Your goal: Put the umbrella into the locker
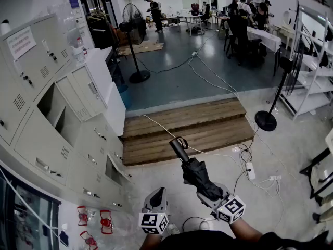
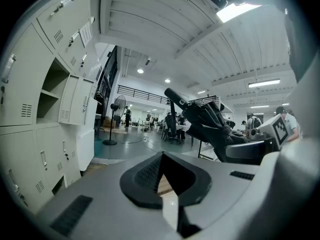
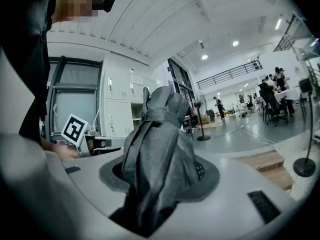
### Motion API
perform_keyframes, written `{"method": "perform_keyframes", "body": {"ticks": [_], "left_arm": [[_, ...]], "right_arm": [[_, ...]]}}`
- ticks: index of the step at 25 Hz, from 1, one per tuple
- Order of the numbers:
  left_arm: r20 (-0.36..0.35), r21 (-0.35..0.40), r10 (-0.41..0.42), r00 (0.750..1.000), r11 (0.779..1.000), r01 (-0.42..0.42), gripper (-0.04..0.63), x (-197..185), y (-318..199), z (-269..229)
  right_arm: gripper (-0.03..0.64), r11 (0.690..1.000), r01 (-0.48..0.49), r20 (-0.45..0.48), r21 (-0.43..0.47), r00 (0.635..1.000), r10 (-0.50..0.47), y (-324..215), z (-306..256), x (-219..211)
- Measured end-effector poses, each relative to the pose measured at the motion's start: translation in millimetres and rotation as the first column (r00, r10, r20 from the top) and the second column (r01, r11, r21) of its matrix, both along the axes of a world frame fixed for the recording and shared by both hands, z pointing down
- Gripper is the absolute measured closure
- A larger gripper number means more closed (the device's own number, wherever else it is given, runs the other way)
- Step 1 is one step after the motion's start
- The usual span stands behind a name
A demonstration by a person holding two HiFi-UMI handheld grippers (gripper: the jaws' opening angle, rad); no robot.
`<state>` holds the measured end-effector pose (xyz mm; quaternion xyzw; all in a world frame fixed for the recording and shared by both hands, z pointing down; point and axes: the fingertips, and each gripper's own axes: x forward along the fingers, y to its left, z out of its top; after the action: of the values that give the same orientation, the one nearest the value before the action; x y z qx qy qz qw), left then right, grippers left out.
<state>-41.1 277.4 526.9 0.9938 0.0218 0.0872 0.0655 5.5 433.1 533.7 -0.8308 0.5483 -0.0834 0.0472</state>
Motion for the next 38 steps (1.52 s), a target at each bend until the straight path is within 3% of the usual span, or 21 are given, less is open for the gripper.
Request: {"method": "perform_keyframes", "body": {"ticks": [9, 27, 33, 38], "left_arm": [[0.0, 0.002, 0.009, 1.0, 1.0, -0.009, 0.598, 9.7, -16.8, -0.7], [-0.002, 0.007, 0.039, 0.999, 0.999, -0.039, 0.598, -6.1, -102.4, 3.1], [-0.007, 0.013, 0.027, 1.0, 1.0, -0.027, 0.598, -1.9, -131.3, -0.4], [0.007, -0.004, -0.005, 1.0, 1.0, 0.005, 0.598, 11.2, -153.3, 8.3]], "right_arm": [[0.412, 0.999, -0.005, -0.017, -0.044, 1.0, 0.004, -16.0, -3.7, 7.3], [0.407, 0.995, -0.028, -0.027, 0.092, 0.999, 0.03, -101.9, -24.7, 7.8], [0.407, 0.996, 0.0, -0.034, 0.088, 0.999, 0.003, -133.2, -29.7, 15.2], [0.407, 0.999, 0.015, -0.051, 0.032, 0.999, -0.013, -157.3, -22.4, 40.3]]}}
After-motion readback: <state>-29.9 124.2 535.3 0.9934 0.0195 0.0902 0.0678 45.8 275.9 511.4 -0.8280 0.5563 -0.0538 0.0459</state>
